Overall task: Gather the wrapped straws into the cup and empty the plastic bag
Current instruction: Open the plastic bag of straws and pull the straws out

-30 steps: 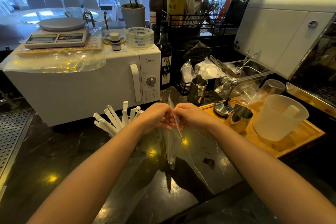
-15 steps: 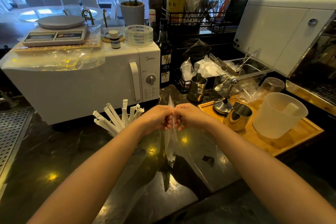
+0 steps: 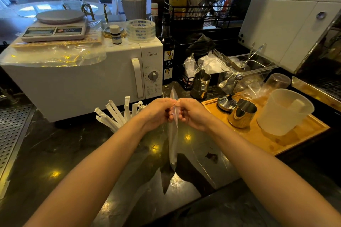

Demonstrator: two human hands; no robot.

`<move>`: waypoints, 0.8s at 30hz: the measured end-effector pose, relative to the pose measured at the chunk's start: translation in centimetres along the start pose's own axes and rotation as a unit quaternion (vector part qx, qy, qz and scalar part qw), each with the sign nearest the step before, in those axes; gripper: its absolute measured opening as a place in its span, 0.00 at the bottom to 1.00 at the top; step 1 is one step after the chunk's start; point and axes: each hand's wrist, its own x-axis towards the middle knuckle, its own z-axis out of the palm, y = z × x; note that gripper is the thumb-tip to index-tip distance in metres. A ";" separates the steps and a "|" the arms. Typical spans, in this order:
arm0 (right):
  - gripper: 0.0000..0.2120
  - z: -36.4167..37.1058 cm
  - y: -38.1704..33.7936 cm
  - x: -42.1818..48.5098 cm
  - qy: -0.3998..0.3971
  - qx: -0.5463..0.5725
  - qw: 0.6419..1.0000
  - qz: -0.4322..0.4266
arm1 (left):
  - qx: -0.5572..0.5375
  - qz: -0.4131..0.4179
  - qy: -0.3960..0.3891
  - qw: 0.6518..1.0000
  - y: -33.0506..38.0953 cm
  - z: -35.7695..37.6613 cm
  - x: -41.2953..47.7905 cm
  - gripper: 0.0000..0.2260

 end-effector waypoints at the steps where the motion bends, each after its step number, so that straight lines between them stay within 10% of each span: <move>1: 0.15 0.1 0.1 0.0 0.000 0.000 1.000 -0.002 | -0.004 0.002 -0.001 1.000 -0.1 0.0 -0.1 0.13; 10: 0.17 0.3 1.0 0.0 0.027 0.103 0.994 -0.022 | -0.082 0.039 0.043 0.995 -0.3 0.1 -0.3 0.10; 24: 0.16 -2.8 -1.6 -1.6 0.003 -0.288 0.954 0.084 | 0.245 -0.002 0.111 0.963 1.2 -3.3 -1.3 0.14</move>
